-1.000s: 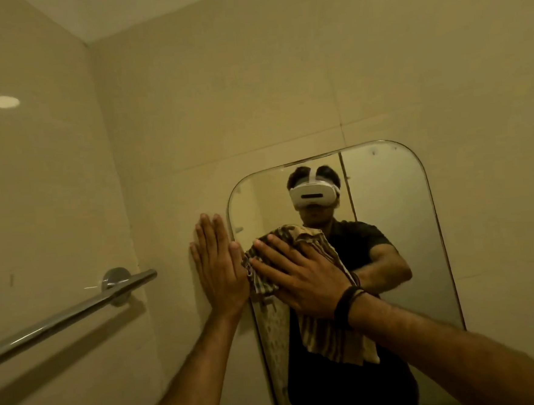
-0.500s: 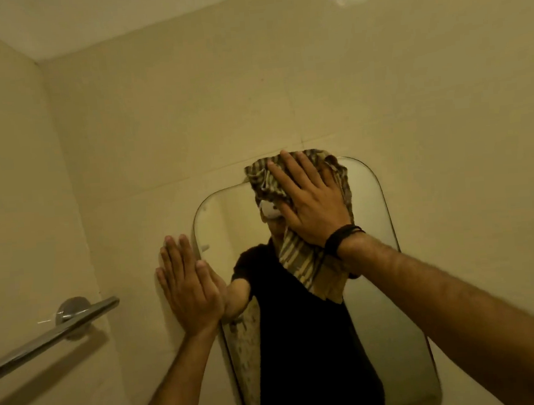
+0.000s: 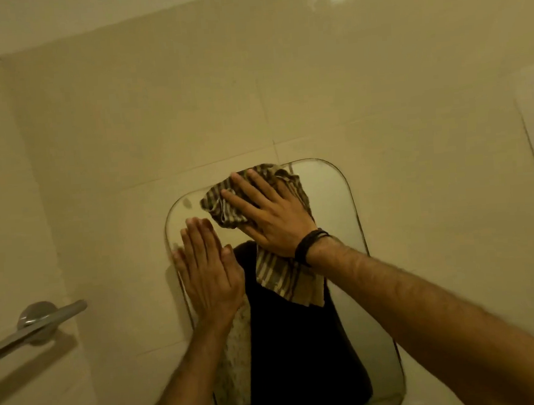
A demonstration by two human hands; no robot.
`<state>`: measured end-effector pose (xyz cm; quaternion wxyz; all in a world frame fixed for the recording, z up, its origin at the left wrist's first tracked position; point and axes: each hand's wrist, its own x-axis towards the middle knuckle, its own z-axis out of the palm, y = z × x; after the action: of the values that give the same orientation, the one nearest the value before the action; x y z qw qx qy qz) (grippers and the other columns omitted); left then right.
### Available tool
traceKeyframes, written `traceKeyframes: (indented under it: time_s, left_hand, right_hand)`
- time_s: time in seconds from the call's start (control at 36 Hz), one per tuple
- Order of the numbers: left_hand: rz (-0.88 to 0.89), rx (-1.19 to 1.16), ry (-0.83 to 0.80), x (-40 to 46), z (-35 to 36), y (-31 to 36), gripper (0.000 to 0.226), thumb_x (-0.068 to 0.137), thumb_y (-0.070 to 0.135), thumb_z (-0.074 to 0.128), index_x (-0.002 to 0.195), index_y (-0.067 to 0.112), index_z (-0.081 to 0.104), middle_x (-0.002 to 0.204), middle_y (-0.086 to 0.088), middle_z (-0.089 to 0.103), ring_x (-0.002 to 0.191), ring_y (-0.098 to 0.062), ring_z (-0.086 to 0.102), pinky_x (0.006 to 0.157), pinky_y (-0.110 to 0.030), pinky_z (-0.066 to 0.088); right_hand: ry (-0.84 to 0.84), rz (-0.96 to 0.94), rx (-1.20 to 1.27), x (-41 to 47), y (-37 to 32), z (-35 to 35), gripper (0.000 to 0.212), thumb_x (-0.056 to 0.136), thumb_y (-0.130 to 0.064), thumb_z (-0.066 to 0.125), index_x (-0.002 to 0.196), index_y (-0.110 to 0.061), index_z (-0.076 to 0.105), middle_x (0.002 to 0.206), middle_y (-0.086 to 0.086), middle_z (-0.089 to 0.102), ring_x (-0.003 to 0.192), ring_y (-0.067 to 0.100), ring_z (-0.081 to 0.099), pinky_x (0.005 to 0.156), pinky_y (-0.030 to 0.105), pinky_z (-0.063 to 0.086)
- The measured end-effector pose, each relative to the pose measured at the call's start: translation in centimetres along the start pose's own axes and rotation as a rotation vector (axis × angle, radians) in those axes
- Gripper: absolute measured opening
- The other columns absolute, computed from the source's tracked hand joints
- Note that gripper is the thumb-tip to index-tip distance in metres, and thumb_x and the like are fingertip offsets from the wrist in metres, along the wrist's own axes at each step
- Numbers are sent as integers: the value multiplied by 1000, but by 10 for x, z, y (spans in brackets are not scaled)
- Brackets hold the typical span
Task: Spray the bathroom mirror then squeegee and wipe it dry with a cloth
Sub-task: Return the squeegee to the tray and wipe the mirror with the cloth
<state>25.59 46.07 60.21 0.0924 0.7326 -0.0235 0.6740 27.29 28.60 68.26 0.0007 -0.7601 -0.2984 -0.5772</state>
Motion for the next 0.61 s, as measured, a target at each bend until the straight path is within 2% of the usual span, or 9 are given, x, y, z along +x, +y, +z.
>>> traceKeyframes:
  time_s: [0.08,0.14,0.19,0.31,0.39,0.5,0.61]
  left_hand:
    - [18,10,-8,2,6,7,64,107,34,22,165,15,5,174,-5,3,161,-22,3,130,-50,4]
    - [39,9,-26,1,8,7,65,106,32,25,165,13,6,174,-5,1,161,-22,1,130,-49,3]
    - [48,15,-32,1,10,6,66,106,33,25,165,13,4,174,-4,-2,161,-22,0,130,-48,1]
    - [40,36,-16,2,19,1,66,106,37,19,165,14,1,174,-5,-2,161,-24,2,130,-48,1]
    - [20,48,-30,5,29,-4,66,105,40,15,165,14,3,174,-5,0,161,-24,4,130,-47,2]
    - [7,46,-76,5,36,-10,68,104,42,15,165,13,5,174,-5,1,161,-24,5,130,-47,1]
    - [23,51,-95,-1,35,-11,69,104,43,16,165,13,4,174,-6,1,161,-25,5,130,-46,-1]
  right_hand:
    - [46,185,31,-21,43,-10,69,98,-53,34,160,-36,11,169,-2,7,156,24,7,119,59,22]
    - [84,351,57,-41,73,-18,69,96,-54,34,160,-36,12,169,-2,8,156,23,7,120,59,18]
    - [76,400,67,-61,89,-22,68,98,-54,32,160,-35,11,169,-2,5,156,22,4,122,56,12]
    - [84,388,53,-108,78,-7,69,99,-49,35,161,-32,9,170,-1,-2,156,23,-2,124,46,1]
    - [46,351,46,-152,52,12,69,99,-49,33,161,-29,12,169,3,1,156,28,-1,123,54,8]
    - [-73,176,18,-205,15,35,65,102,-53,23,161,-29,9,169,4,4,156,29,3,118,58,18]
    - [-89,114,1,-202,18,36,69,100,-55,30,161,-32,7,169,2,3,156,27,2,117,58,20]
